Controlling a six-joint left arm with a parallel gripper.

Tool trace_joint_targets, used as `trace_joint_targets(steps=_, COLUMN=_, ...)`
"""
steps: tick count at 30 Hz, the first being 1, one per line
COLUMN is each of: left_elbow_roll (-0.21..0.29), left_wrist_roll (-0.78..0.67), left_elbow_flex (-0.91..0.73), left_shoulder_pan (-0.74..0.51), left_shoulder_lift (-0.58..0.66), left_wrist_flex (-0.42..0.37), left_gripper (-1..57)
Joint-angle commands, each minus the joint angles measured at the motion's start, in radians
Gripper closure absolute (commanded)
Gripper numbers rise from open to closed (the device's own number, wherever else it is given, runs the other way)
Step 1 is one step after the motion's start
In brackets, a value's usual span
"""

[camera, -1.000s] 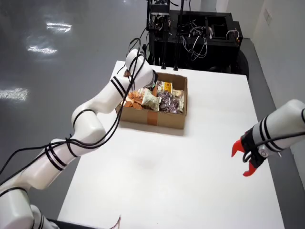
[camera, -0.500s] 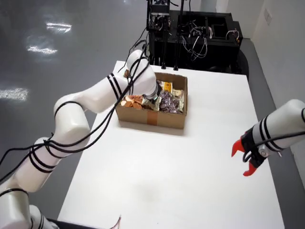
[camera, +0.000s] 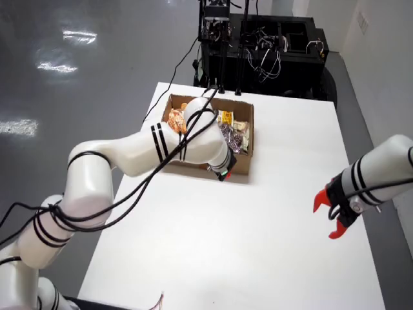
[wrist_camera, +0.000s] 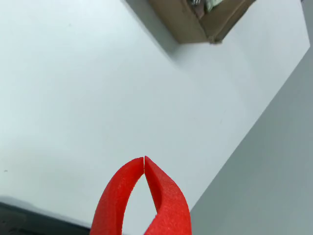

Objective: Grasp a snack and put it in the bin.

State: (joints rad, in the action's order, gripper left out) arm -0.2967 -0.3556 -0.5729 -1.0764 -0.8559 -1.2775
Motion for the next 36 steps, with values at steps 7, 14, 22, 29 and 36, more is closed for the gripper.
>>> trace_joint_targets(steps=7, left_elbow_roll=0.054, left_wrist_roll=0.032, left_elbow_flex=-0.019, left_shoulder_pan=-0.052, left_shoulder_lift=0.011, left_wrist_flex=0.008, left_gripper=56.6)
trace_joint_targets(steps=14, left_elbow_roll=0.11, left_wrist_roll=0.087, left_elbow_flex=-0.021, left_shoulder_pan=-0.064, left_shoulder_lift=0.011, left_wrist_flex=0.007, left_gripper=56.4)
trace_joint_targets(steps=22, left_elbow_roll=0.147, left_wrist_roll=0.105, left_elbow_flex=-0.017, left_shoulder_pan=-0.064, left_shoulder_lift=0.009, left_wrist_flex=0.01, left_gripper=55.8)
trace_joint_targets(steps=29, left_elbow_roll=0.157, left_wrist_roll=0.096, left_elbow_flex=-0.013, left_shoulder_pan=-0.064, left_shoulder_lift=0.006, left_wrist_flex=0.01, left_gripper=55.6)
trace_joint_targets(steps=36, left_elbow_roll=0.16, left_wrist_roll=0.082, left_elbow_flex=-0.005, left_shoulder_pan=-0.07, left_shoulder_lift=0.001, left_wrist_flex=0.011, left_gripper=55.8)
